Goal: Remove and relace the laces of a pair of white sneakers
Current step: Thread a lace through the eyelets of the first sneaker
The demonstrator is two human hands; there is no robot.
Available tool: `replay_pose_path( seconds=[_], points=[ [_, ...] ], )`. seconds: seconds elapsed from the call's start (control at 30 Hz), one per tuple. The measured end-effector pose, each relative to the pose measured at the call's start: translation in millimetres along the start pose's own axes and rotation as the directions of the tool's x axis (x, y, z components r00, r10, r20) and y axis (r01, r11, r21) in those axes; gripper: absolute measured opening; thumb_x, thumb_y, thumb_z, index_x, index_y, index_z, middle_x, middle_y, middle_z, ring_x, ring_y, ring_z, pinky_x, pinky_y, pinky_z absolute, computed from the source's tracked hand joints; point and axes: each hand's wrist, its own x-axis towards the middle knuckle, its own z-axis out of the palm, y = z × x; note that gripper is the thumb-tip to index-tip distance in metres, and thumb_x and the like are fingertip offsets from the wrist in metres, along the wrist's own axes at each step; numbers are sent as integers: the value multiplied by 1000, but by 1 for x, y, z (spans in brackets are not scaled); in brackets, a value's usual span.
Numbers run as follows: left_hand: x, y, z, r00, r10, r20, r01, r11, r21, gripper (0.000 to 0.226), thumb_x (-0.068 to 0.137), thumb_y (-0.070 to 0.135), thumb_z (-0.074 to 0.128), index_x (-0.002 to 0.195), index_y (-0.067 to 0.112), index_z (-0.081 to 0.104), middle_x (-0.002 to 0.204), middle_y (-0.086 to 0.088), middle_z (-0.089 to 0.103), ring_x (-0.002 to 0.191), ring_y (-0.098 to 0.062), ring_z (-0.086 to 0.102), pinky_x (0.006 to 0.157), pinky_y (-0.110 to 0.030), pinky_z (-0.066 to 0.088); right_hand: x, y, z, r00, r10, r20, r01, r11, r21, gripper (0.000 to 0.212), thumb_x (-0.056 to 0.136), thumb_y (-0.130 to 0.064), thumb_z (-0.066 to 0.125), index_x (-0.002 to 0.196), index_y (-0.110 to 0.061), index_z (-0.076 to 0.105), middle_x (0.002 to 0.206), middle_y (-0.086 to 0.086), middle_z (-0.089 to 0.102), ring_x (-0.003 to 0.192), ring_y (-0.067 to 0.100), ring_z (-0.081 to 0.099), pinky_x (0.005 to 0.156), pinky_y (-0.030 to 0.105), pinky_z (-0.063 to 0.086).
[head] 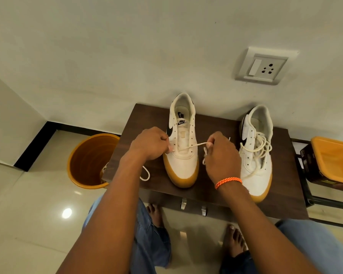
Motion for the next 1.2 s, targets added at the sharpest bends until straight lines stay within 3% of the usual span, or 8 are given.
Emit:
replay_pose_path(
  seconds=[0.2, 0.37, 0.47, 0.6, 0.67, 0.87, 1.03, 1.2],
  points=[
    [1, 0, -4, 1000, -26, 5, 27, 999, -20, 9, 85, 13, 72, 84, 5, 76, 94, -8, 76, 92, -29, 71, 88, -52, 60, 1, -4, 2, 991, -92, 101, 77, 986, 149, 7, 102, -20, 57, 100, -26, 53, 81, -7, 65, 72, 16, 65, 73, 48, 59],
    [-2, 4, -9, 993, -107, 50, 116, 952, -285, 20, 97, 6, 60, 77, 5, 61, 83, -11, 76, 86, -22, 75, 61, -29, 42, 0, -6, -4, 960, -150, 236, 80, 956, 281, 24, 96, -16, 68, 118, -24, 60, 89, -10, 66, 86, 10, 65, 84, 36, 60],
    [-3, 2, -6, 992, -121, 43, 128, 912, -390, 24, 105, 18, 51, 84, 8, 55, 79, -6, 76, 86, -21, 79, 72, -34, 55, 2, -6, -4, 938, -155, 309, 48, 943, 329, 31, 96, -13, 70, 123, -25, 60, 93, -11, 63, 90, 9, 64, 86, 26, 56],
    [-4, 10, 4, 967, 81, -240, -54, 992, 117, 8, 100, 29, 58, 102, 27, 66, 107, 10, 68, 112, -19, 58, 96, -46, 47, 5, -4, -8, 928, -166, 333, 24, 920, 391, 33, 95, -14, 71, 122, -29, 60, 94, -13, 64, 86, 5, 65, 75, 14, 50],
    [-3, 23, 11, 932, 261, -251, -239, 964, 114, 22, 100, 21, 56, 108, 36, 71, 118, 14, 67, 121, -18, 50, 101, -45, 42, 8, -5, -13, 932, -161, 326, -17, 876, 483, 34, 95, -11, 72, 123, -27, 60, 95, -8, 70, 84, 6, 69, 71, 13, 52],
    [-4, 40, 19, 950, 309, -37, -302, 886, -351, 29, 110, 28, 51, 103, 24, 79, 92, -4, 77, 86, -12, 70, 95, -48, 57, 19, -10, -38, 947, -50, 318, -209, 657, 724, 18, 98, -8, 66, 115, -14, 67, 74, 8, 72, 60, 16, 62, 60, 33, 54],
    [-5, 34, 7, 977, 108, -181, -182, 868, -461, 55, 106, 45, 58, 62, 14, 68, 64, 6, 67, 63, -6, 59, 80, -34, 51, 30, 5, -53, 954, 13, 299, -273, 443, 854, 13, 100, -10, 65, 110, -5, 71, 68, 7, 57, 52, 13, 41, 52, 27, 39],
    [-3, 35, 7, 911, 132, -391, -296, 870, -394, 38, 111, 31, 51, 88, 16, 78, 78, 6, 73, 69, 1, 63, 75, -25, 50, 25, 2, -53, 962, -64, 264, -189, 543, 818, 12, 101, -8, 63, 110, -3, 70, 73, 10, 65, 55, 15, 52, 52, 21, 45]
  ],
)
